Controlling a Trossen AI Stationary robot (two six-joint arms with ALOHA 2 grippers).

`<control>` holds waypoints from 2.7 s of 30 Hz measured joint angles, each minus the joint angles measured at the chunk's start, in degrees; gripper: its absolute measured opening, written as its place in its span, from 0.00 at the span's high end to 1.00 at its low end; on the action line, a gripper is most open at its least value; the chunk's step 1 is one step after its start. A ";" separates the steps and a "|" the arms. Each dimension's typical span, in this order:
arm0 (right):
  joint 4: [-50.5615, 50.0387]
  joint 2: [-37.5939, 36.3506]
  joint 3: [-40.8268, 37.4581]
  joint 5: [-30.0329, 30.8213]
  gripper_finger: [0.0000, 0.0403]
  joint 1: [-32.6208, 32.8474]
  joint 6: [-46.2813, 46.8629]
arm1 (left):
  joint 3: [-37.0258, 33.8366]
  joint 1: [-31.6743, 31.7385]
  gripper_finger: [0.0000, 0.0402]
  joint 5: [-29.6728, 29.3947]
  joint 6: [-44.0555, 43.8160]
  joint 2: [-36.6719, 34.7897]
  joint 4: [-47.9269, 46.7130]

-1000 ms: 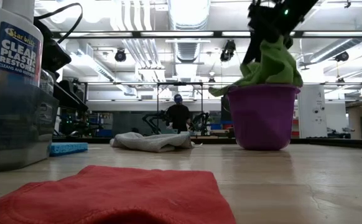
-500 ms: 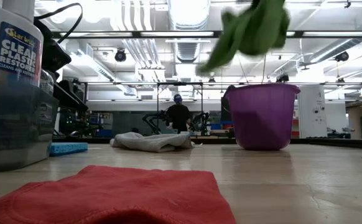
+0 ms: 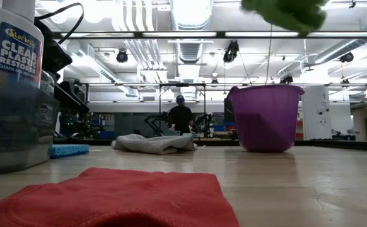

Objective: Pick & Place Kitchen Items
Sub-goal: Put the green microfiber towel into the purple bucket

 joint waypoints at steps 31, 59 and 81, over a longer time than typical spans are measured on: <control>-10.63 14.03 8.61 17.50 0.10 2.02 -2.10 | 0.00 0.02 0.47 -0.22 0.01 0.37 -2.97; 1.07 27.81 9.32 -4.31 0.07 3.55 -4.41 | 0.00 -0.02 0.47 -0.22 0.02 0.75 -4.50; 17.85 35.24 9.30 -48.16 0.15 5.83 -14.88 | 0.00 0.04 0.47 -0.20 0.02 0.75 -4.75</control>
